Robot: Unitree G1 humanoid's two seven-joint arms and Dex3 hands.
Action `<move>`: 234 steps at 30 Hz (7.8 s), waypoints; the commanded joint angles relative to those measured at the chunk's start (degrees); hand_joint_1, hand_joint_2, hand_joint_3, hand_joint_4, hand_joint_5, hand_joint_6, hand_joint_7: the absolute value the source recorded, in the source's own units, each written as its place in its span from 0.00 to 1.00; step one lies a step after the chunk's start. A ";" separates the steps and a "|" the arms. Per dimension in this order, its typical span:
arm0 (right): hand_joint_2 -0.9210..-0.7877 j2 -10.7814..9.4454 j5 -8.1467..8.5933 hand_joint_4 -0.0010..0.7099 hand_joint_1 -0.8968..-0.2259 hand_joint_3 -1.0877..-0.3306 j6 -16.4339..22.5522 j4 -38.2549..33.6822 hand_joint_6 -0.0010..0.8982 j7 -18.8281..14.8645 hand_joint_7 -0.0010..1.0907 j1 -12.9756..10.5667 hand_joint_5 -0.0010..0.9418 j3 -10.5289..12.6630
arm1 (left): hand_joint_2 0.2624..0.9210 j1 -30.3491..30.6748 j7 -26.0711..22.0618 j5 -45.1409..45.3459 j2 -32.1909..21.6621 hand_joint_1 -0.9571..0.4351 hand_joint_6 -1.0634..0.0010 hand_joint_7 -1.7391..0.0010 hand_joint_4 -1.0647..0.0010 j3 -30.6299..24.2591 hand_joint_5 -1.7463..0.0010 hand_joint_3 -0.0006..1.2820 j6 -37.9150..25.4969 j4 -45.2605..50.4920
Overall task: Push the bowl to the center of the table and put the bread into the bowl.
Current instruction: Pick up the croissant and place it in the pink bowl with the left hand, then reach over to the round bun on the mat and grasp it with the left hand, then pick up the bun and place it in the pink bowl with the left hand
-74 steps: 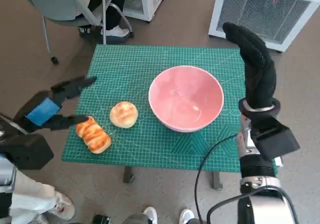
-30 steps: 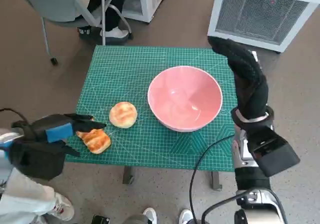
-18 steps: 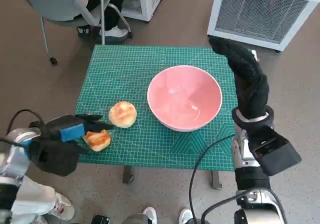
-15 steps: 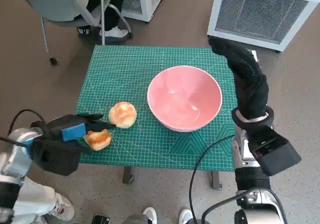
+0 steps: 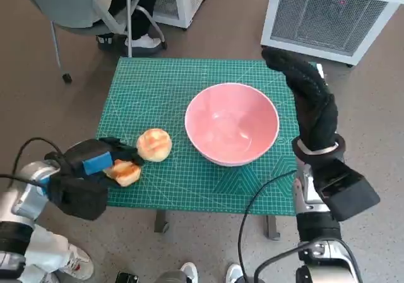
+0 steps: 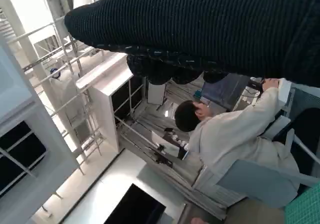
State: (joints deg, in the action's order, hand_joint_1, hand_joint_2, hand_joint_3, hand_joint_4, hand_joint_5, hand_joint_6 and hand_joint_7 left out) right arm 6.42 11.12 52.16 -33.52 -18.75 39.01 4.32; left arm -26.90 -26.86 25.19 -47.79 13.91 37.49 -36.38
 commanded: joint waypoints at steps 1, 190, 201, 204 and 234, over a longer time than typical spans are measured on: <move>0.00 -0.21 0.31 0.47 0.48 0.38 -1.39 0.79 0.00 -0.50 0.68 -1.93 0.02 -0.11 | 1.00 0.87 -4.34 -4.66 -3.25 0.69 0.41 0.35 0.56 -2.82 0.19 0.13 -1.03 4.59; 0.00 0.17 -0.53 0.46 0.51 0.38 1.42 -0.36 0.00 -1.13 0.68 -2.16 0.03 0.35 | 1.00 -19.73 7.88 0.88 13.98 0.68 0.47 0.27 0.40 3.98 0.34 0.09 -8.55 -20.75; 0.00 0.24 -0.61 0.46 0.51 0.37 0.87 0.12 0.00 -0.97 0.69 -2.11 0.03 0.26 | 1.00 -20.14 3.29 -5.78 12.50 0.69 0.42 0.29 0.43 -2.10 0.31 0.09 -9.63 -6.47; 0.00 0.21 -0.65 0.46 0.51 0.37 0.85 0.02 0.00 -0.99 0.69 -2.05 0.03 0.24 | 1.00 -20.17 3.04 -6.63 12.64 0.69 0.42 0.31 0.44 -3.34 0.29 0.09 -10.98 -0.83; 0.00 0.52 -0.26 0.45 0.50 0.36 0.91 -0.50 0.00 -1.51 0.69 -1.80 0.04 0.27 | 0.96 -29.15 -0.75 -6.29 24.01 0.57 0.69 0.31 0.69 2.22 0.59 0.19 -7.76 -1.24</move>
State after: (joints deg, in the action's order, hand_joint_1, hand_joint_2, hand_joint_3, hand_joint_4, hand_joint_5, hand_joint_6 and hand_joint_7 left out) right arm 6.56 10.85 53.79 -33.55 -19.80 38.10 4.52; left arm -54.83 -25.96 18.09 -24.06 14.97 29.64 -35.49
